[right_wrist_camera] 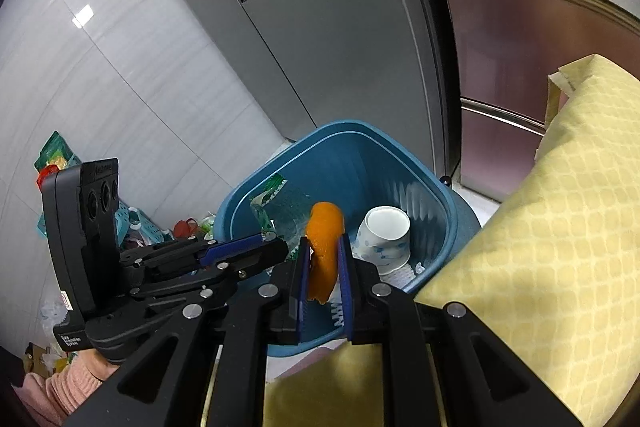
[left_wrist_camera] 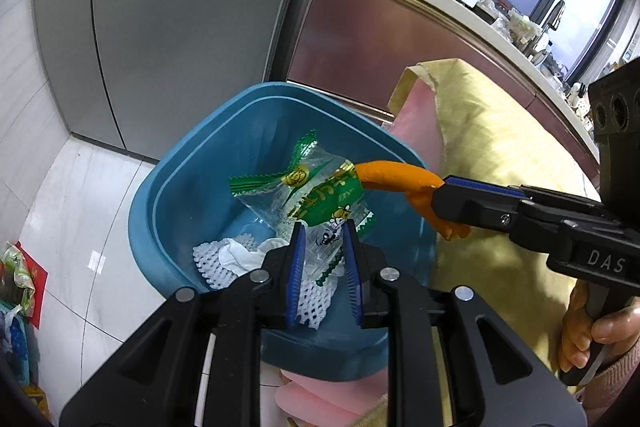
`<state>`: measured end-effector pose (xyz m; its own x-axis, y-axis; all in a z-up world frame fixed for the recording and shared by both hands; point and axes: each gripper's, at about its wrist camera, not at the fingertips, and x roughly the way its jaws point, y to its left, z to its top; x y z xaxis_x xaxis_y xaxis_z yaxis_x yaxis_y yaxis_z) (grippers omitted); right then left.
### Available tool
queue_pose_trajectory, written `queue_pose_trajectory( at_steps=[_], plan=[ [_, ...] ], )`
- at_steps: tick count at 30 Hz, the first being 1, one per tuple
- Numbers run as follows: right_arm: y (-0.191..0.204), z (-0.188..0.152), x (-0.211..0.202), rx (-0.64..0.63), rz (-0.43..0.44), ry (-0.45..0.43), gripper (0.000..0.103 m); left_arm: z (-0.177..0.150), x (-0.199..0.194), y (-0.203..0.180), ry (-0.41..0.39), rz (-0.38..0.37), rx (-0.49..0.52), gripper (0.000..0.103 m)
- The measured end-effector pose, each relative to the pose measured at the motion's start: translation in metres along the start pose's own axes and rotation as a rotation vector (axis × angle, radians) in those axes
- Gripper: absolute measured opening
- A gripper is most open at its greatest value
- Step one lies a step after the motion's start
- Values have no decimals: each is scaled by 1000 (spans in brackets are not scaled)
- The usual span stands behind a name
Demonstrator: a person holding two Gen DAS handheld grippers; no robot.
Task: Collect trash
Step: 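Open both grippers to drop the wrapper and peel into the bin, then move both tools back over the table toward the remaining trash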
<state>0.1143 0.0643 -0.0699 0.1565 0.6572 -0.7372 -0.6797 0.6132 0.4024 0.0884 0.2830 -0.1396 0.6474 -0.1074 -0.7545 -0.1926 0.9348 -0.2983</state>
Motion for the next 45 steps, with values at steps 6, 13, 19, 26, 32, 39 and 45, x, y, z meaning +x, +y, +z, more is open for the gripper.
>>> queue_pose_trajectory(
  at_steps=[6,13,19,26,32,39,45],
  plan=[
    [0,6,8,7,-5,28,14,3,16,1,18,12,-7,20],
    [-2,5,5,19,1,17,14,2,26,2,28,11,-25,28],
    [-9,-2,-7,31,6,-7,19,-2,9,-7,-10,11,7,31],
    [-15,-20,-47,8,-5,-76,27,-6,-23,-35,-82,-31,74,38],
    [-31,-42,-103,18,-49,-171,29,-12,-43,-83,-118,-124,167,41],
    [-49,-78,-163,59,-145,-259,30,-23,-43,-144,-100,-226,270,41],
    [-70,-119,-203,118,-250,-317,31,-40,-37,-200,-56,-321,356,42]
  ],
)
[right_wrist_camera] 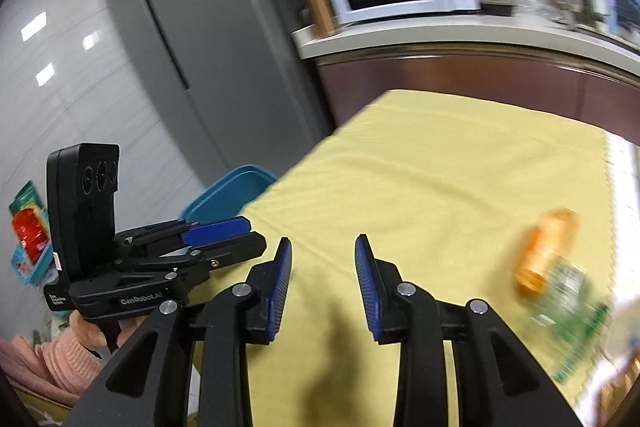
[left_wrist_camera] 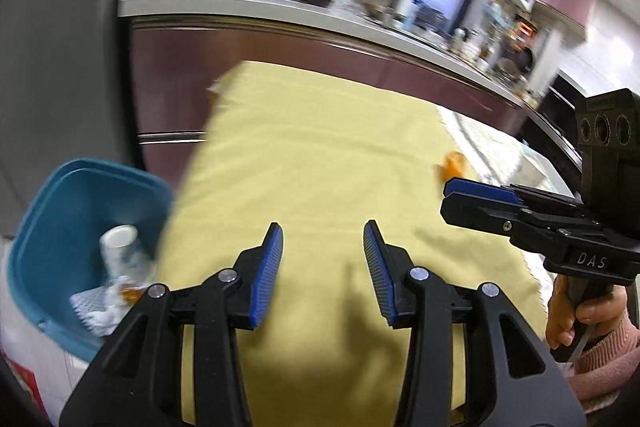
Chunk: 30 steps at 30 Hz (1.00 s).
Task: Collect trash
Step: 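Move both tools back over the table toward the remaining trash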
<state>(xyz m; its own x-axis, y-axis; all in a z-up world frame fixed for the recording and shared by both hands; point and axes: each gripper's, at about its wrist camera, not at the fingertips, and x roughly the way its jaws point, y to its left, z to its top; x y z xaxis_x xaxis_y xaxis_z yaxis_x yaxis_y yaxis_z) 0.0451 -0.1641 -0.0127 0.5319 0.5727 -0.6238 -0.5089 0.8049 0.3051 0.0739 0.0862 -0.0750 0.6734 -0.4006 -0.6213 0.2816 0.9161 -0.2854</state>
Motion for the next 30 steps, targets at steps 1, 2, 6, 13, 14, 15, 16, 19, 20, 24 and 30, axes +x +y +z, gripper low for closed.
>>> queue_pose_trajectory(
  at_steps=[1,2,6,13,14,15,16,19,20,24,30],
  plan=[
    [-7,-5,-8,10,-24,-10,31,0,4,-10,11,-27,11,42],
    [-13,-8,-15,17,-46,-20,31,0,8,-17,19,-45,21,42],
    [-35,-21,-46,56,-116,-70,37,-1,27,-59,61,-122,80,42],
    [-75,-35,-101,123,-256,-186,44,0,53,-117,116,-239,134,48],
    [-81,-36,-108,132,-276,-205,45,1,57,-121,123,-249,135,49],
    [-86,-38,-114,138,-292,-219,49,2,61,-128,135,-267,135,50],
    [-92,-38,-119,147,-317,-234,53,2,65,-133,144,-279,133,50],
    [-112,-39,-126,183,-372,-248,58,4,78,-142,172,-296,136,54],
    [-117,-40,-127,195,-380,-245,59,5,83,-145,181,-296,142,54],
    [-141,-42,-120,233,-417,-221,66,6,96,-158,214,-317,142,55],
    [-160,-44,-109,253,-423,-196,68,12,117,-167,252,-340,106,55]
  ],
)
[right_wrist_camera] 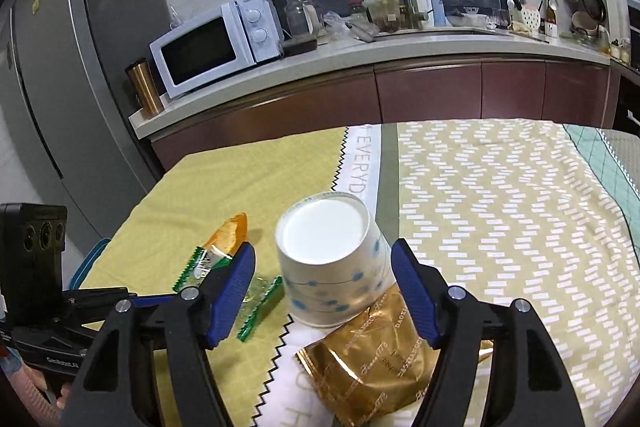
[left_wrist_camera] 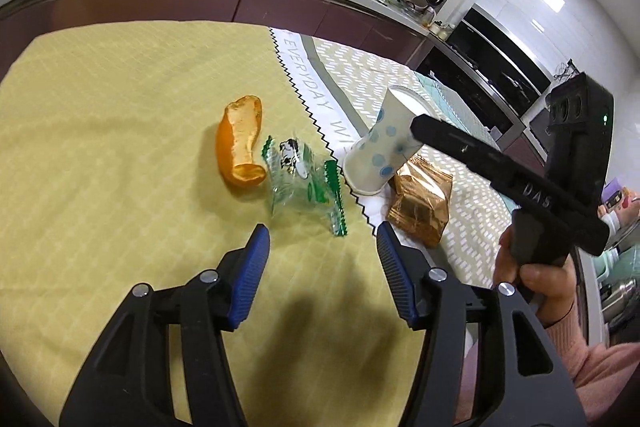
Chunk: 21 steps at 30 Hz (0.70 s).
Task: Collect trash
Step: 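Move both tools back over the table toward the remaining trash, then grasp the green candy wrapper with the left gripper while the right grasps the blue-dotted cup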
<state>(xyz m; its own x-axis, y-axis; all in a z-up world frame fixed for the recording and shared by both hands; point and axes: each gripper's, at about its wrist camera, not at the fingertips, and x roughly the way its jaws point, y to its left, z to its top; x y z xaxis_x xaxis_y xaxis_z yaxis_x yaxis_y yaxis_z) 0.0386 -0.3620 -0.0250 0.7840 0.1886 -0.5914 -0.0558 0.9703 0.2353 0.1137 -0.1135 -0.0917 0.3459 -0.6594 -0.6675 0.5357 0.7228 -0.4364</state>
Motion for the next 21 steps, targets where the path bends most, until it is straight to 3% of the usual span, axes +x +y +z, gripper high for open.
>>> queue_pose_trajectory(
  at_steps=[11,21],
  plan=[
    [-2,0,9,1,22,5,68,17,31,16,28,-42,-121,52],
    [-3,0,12,-10,33,11,61,23,48,36,53,-114,-206,27]
  ],
)
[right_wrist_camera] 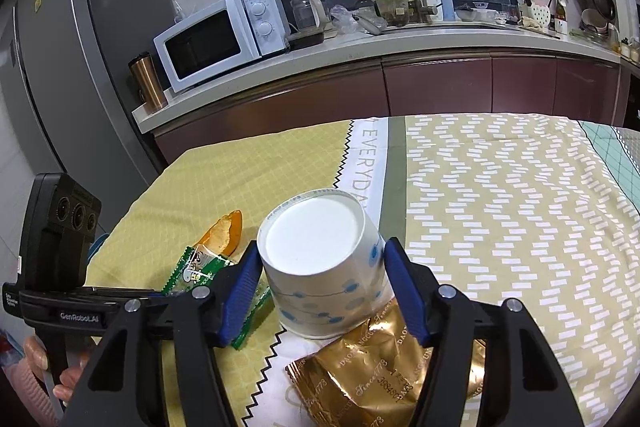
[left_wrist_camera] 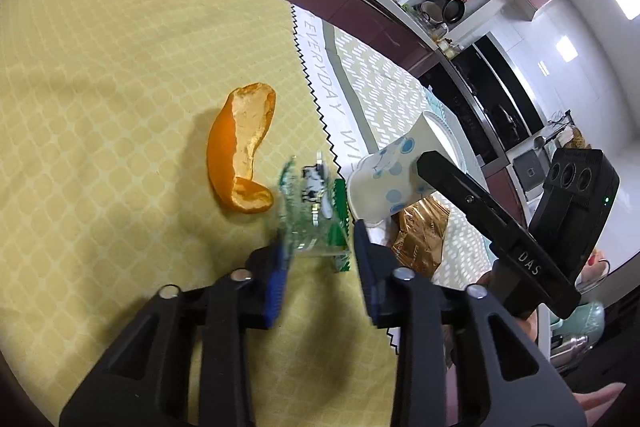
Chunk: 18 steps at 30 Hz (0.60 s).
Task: Collect trash
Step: 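Grasp the green candy wrapper with the left gripper while the right grasps the blue-dotted cup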
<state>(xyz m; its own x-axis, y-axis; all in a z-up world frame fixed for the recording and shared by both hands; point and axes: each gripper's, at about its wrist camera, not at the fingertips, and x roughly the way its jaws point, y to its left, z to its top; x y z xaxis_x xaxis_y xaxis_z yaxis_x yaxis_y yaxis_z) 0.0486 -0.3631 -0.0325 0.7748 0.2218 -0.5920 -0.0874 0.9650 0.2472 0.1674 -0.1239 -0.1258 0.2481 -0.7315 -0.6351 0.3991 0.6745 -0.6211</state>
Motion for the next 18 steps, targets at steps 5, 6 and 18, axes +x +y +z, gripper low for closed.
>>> queue_pose_trajectory(
  at_steps=[5,6,18],
  plan=[
    [0,0,-2,2,2,-6,60,-7,-2,3,-5,-20,4,18],
    [0,0,-2,3,3,-11,60,-8,-3,0,-8,-20,8,16],
    [7,4,-11,10,56,-32,60,-19,-32,-8,-60,12,58,13]
  ],
)
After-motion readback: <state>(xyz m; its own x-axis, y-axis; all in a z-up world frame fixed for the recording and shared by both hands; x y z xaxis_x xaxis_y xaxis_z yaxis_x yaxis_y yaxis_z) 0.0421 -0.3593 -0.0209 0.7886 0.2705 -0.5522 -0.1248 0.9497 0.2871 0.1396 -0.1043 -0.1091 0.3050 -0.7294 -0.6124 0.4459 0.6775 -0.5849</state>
